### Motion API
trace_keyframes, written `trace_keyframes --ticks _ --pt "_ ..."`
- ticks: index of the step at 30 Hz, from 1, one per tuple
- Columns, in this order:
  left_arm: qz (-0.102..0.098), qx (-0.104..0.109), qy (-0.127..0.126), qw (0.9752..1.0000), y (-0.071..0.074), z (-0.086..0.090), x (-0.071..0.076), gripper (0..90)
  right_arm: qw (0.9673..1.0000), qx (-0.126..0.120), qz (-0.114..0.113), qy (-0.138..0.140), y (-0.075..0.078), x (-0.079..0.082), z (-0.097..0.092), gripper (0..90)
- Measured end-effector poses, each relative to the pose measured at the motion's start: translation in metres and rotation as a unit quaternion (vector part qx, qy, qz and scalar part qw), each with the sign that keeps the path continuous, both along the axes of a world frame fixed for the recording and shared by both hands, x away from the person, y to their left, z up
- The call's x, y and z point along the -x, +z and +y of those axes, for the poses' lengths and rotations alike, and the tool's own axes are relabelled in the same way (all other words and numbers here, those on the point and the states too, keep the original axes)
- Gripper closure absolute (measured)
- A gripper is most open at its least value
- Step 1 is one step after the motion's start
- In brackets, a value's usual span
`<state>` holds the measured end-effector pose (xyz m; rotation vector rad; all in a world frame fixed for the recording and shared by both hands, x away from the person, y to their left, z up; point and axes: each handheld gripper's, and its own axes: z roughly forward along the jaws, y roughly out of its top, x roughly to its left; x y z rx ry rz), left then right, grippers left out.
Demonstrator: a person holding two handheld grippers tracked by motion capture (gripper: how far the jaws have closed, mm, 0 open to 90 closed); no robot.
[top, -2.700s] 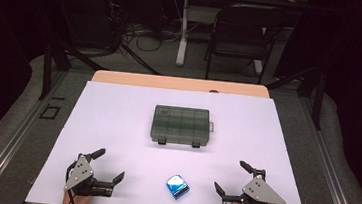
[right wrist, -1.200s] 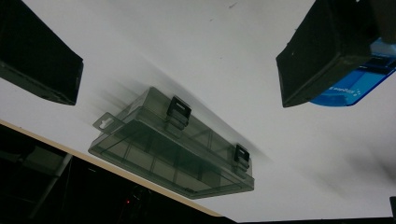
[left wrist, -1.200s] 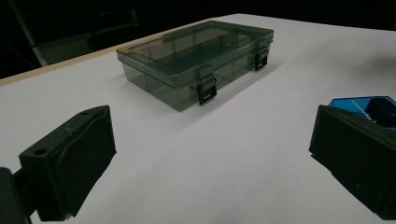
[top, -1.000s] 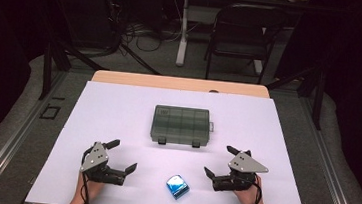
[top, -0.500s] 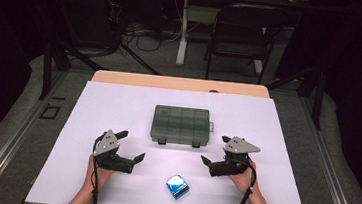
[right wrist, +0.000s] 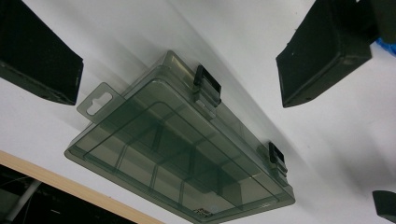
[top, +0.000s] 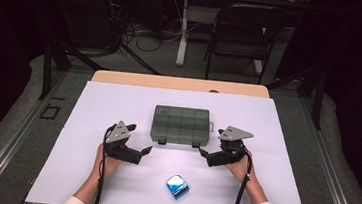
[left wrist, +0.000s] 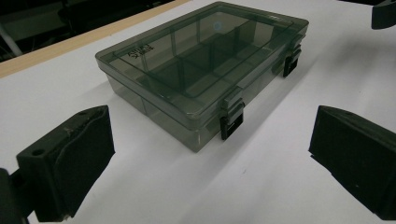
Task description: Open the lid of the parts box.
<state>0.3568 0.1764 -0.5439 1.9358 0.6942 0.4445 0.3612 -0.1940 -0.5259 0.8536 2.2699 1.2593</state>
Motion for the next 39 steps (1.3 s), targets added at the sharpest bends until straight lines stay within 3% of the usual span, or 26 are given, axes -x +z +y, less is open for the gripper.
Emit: trace_keyframes --ticks 9,18,19,22,25,39 --pt "0.018 -0.008 -0.009 0.9998 0.0 -0.005 -0.02 1.1 0.9997 0.017 0.016 0.007 0.0 -0.015 0.001 1.7" --pt "0.029 -0.024 -0.024 0.999 -0.002 -0.007 -0.032 15.0 0.9984 0.042 0.034 0.017 -0.008 -0.025 0.004 8.6" --pt "0.032 -0.031 -0.024 0.9987 -0.002 -0.007 -0.033 15.8 0.9981 0.047 0.035 0.018 -0.008 -0.026 0.005 13.8" --pt "0.033 -0.032 -0.025 0.9986 -0.003 -0.007 -0.034 17.1 0.998 0.047 0.04 0.015 -0.008 -0.027 0.005 17.1" --pt "0.037 -0.039 -0.021 0.9983 -0.006 -0.007 -0.035 23.8 0.9981 0.042 0.044 0.007 -0.01 -0.027 0.002 25.8" --pt "0.04 -0.048 -0.023 0.9978 -0.012 -0.01 -0.035 37.8 0.9971 0.053 0.054 0.003 -0.016 -0.029 0.002 43.2"
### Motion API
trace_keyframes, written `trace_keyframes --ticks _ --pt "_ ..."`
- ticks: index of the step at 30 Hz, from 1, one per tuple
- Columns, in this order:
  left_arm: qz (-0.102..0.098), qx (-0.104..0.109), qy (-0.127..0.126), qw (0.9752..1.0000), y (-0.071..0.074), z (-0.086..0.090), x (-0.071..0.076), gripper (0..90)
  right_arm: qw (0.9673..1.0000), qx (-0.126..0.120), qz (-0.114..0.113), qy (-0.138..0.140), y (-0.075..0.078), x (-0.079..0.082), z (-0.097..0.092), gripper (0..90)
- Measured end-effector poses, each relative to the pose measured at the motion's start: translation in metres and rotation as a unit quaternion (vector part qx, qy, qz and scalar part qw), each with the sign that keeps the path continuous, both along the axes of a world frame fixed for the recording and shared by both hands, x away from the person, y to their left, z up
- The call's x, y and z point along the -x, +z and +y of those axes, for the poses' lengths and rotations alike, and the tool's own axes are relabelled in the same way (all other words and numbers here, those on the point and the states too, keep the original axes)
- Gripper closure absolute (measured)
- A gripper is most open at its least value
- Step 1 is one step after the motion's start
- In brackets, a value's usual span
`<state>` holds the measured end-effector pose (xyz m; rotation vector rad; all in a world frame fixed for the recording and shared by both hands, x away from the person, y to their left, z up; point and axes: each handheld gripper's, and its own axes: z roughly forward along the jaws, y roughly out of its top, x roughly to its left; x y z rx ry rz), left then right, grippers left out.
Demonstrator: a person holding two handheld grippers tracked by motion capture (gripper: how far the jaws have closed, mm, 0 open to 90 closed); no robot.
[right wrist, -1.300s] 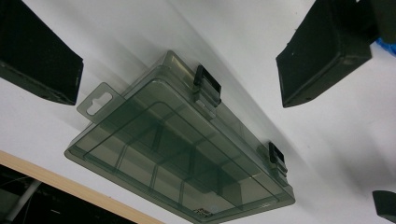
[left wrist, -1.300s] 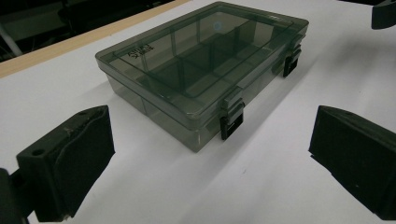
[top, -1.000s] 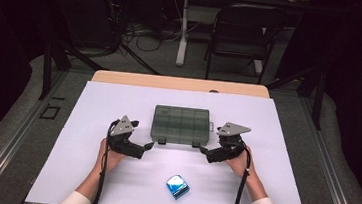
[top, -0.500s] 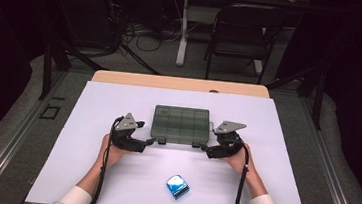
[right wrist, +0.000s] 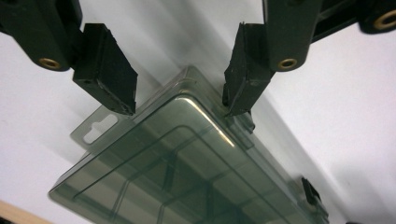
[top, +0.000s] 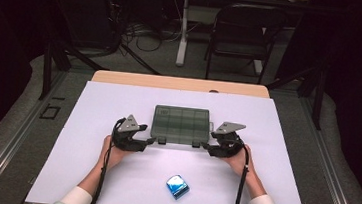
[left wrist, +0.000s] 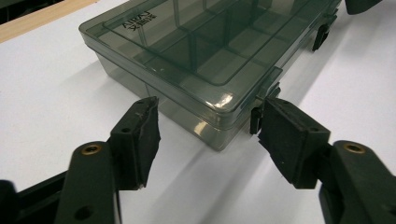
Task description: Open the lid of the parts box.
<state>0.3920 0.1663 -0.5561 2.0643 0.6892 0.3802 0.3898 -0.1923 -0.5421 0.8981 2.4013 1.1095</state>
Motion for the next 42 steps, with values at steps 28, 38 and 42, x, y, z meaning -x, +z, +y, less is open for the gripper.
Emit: trace_keyframes --ticks 28,38,42 --pt "0.004 0.001 -0.001 1.0 -0.0045 -0.0026 0.0 52.7 0.9999 0.01 0.009 -0.01 -0.0027 -0.0007 0.0026 51.0" --pt "0.001 0.003 0.001 1.0 -0.0047 -0.0033 0.0007 53.9 0.9999 0.008 0.012 -0.009 -0.0038 -0.001 0.0033 50.8" --pt "-0.001 0.003 0.001 1.0 -0.0047 -0.0033 0.0008 54.3 0.9998 0.01 0.013 -0.009 -0.0031 -0.0008 0.003 51.4"
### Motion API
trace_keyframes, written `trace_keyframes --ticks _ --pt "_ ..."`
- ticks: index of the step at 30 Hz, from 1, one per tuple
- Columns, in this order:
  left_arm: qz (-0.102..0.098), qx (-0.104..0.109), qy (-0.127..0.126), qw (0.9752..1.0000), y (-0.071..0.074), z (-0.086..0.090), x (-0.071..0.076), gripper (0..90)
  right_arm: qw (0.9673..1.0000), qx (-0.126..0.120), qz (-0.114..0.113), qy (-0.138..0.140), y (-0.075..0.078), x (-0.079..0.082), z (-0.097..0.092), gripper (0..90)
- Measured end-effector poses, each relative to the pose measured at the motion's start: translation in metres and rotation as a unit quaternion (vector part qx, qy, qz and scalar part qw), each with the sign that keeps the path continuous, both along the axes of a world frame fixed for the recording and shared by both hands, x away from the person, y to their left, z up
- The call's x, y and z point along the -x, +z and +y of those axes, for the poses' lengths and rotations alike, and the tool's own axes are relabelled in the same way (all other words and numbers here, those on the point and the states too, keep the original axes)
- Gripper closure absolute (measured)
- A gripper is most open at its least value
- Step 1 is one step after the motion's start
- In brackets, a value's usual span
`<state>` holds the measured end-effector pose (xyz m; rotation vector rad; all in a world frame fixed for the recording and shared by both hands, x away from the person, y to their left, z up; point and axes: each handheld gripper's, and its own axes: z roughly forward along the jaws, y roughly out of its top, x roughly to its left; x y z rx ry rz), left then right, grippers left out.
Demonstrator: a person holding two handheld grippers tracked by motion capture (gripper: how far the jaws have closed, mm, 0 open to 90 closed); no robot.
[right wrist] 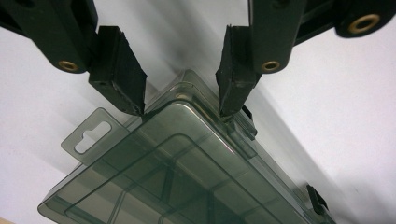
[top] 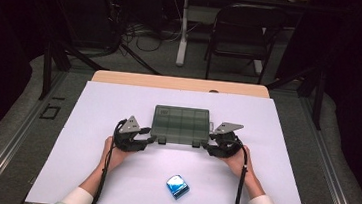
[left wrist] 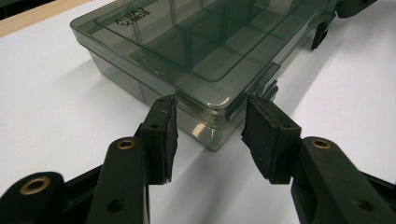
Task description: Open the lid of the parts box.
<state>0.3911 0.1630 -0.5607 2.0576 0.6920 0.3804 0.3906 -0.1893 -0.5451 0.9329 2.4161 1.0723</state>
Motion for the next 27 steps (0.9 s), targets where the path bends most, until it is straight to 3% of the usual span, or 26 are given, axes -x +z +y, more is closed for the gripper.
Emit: trace_keyframes --ticks 27 --pt "-0.001 0.002 0.0 1.0 0.0003 0.0005 0.0 54.6 0.9999 -0.011 -0.008 0.001 0.0022 0.0012 -0.002 56.9"
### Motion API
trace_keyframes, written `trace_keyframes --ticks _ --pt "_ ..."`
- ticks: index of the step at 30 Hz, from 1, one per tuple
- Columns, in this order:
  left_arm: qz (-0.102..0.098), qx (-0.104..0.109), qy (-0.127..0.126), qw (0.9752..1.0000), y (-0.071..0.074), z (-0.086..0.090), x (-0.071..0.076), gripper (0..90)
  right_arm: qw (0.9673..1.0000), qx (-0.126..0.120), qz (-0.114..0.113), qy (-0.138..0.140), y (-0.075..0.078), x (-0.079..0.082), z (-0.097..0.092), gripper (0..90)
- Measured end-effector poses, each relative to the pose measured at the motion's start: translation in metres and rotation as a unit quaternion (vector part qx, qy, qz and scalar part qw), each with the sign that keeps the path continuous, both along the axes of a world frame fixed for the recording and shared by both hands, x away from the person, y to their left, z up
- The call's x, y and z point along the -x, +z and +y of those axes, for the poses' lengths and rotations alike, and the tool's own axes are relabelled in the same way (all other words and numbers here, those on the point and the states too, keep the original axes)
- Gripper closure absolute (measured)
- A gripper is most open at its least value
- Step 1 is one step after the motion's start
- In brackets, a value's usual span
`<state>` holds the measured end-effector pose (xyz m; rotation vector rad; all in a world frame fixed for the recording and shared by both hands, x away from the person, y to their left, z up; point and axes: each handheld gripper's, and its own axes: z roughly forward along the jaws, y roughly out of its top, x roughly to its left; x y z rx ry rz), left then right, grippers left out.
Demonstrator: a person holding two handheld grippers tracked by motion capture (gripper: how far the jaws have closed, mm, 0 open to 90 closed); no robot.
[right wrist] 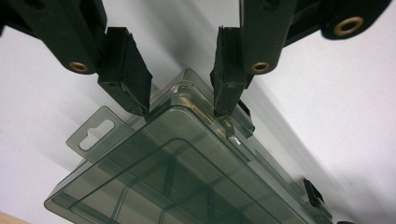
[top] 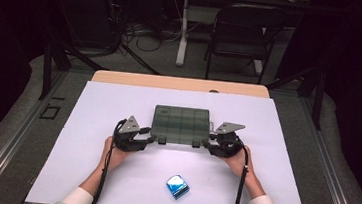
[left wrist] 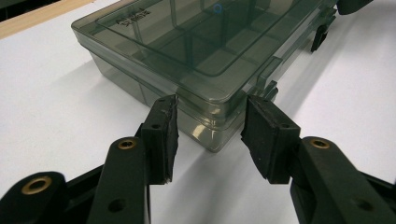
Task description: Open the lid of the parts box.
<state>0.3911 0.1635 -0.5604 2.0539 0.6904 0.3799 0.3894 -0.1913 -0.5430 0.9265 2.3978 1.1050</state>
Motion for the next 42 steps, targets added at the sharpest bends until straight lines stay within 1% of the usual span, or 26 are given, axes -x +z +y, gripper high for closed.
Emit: trace_keyframes --ticks 3,8,12,19,22,28,30,32,34,35,37,39,42 --pt "0.0 -0.001 0.0 1.0 0.0 0.0 0.0 54.6 1.0 0.0 0.004 -0.003 0.001 0.001 0.0 57.1" --pt "0.0 0.001 0.001 1.0 0.0 0.0 0.0 54.5 1.0 -0.001 0.003 -0.004 0.002 0.002 -0.001 57.8" --pt "-0.001 0.0 0.001 1.0 0.0 0.0 0.0 54.4 1.0 -0.007 -0.001 -0.004 0.002 0.002 -0.001 59.2" --pt "-0.005 -0.002 0.001 1.0 0.002 -0.001 0.001 51.4 0.9999 -0.011 -0.006 -0.007 0.003 0.002 -0.002 62.0" --pt "-0.009 -0.004 0.002 1.0 0.003 -0.002 0.002 50.8 0.9999 -0.011 -0.007 -0.008 0.004 0.003 -0.002 62.6" --pt "-0.02 -0.005 0.014 0.9997 0.005 -0.004 0.004 50.9 0.9998 -0.013 -0.008 -0.011 0.006 0.004 -0.003 64.7" --pt "-0.021 -0.007 0.014 0.9997 0.006 -0.005 0.005 50.8 0.9997 -0.017 -0.01 -0.012 0.005 0.004 -0.003 64.9" --pt "-0.027 -0.014 0.021 0.9993 0.007 -0.006 0.005 48.4 0.9997 -0.017 -0.01 -0.014 0.006 0.004 -0.003 65.7" --pt "-0.029 -0.013 0.024 0.9992 0.007 -0.006 0.005 45.6 0.9996 -0.02 -0.011 -0.014 0.006 0.004 -0.003 66.1" --pt "-0.034 -0.018 0.034 0.9987 0.009 -0.007 0.006 45.4 0.9996 -0.021 -0.011 -0.015 0.006 0.004 -0.003 66.3" --pt "-0.035 -0.016 0.033 0.9987 0.009 -0.007 0.006 45.1 0.9996 -0.021 -0.011 -0.015 0.006 0.004 -0.003 66.4" --pt "-0.042 -0.021 0.035 0.9983 0.01 -0.009 0.007 44.4 0.9996 -0.022 -0.012 -0.015 0.006 0.004 -0.003 66.6" --pt "-0.045 -0.023 0.036 0.9981 0.01 -0.009 0.007 44.6 0.9995 -0.027 -0.013 -0.014 0.006 0.004 -0.004 67.5"
